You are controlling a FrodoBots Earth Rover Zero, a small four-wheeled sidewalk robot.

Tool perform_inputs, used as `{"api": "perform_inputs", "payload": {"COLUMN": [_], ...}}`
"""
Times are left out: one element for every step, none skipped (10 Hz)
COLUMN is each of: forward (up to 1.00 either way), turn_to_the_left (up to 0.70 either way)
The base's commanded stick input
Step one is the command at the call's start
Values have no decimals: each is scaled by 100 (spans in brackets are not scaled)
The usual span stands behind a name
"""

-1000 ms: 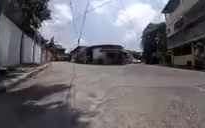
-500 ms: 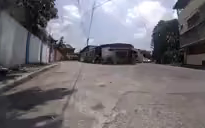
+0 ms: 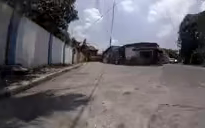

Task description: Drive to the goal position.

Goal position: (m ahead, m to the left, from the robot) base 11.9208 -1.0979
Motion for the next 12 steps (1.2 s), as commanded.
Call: {"api": "perform_inputs", "payload": {"forward": [90, 90, 90, 90, 90, 90, 90, 90, 90, 90, 90, 90], "turn_to_the_left": [0, 0, 0, 0, 0, -4, -14, -24, -34, -13, 0, 0]}}
